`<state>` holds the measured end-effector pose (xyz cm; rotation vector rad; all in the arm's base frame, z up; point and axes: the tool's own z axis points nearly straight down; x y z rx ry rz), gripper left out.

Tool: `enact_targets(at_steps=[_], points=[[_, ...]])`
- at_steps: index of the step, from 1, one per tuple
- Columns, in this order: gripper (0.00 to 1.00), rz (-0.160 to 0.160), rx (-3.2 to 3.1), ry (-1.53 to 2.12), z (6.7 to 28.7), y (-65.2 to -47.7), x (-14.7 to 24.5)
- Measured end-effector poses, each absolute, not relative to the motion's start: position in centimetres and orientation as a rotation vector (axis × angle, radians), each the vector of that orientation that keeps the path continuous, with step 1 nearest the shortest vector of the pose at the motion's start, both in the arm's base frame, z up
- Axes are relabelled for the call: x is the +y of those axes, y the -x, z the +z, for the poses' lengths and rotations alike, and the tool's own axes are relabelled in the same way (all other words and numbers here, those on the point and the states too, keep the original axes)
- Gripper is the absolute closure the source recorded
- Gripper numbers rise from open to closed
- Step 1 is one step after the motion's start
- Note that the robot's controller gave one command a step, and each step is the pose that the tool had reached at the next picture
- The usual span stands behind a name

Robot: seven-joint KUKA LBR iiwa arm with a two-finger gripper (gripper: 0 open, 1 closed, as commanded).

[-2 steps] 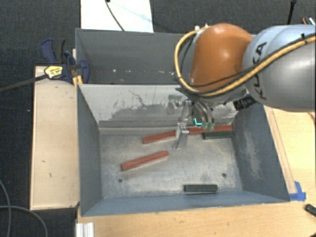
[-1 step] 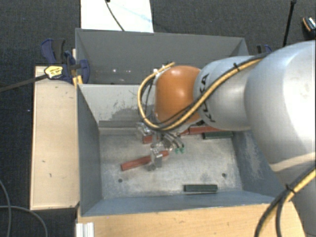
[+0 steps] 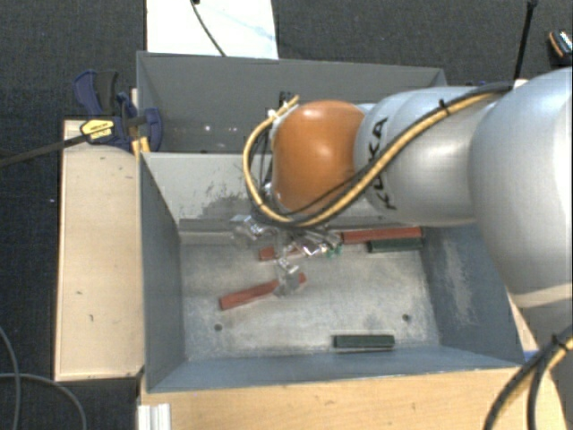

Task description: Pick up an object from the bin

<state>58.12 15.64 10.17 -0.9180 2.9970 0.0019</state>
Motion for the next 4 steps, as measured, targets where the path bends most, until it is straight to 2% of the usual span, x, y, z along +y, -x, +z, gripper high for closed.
enact_targets(at_steps=[1,2,3,4], points=[[0.0,0.001,3.011,0.895,10.1,-57.4,14.1],[0.0,0.001,2.956,1.07,7.0,-56.8,13.7],[0.0,0.002,2.959,1.061,7.0,-56.8,13.7],[1.0,0.002,2.96,1.057,7.0,-56.8,13.7]])
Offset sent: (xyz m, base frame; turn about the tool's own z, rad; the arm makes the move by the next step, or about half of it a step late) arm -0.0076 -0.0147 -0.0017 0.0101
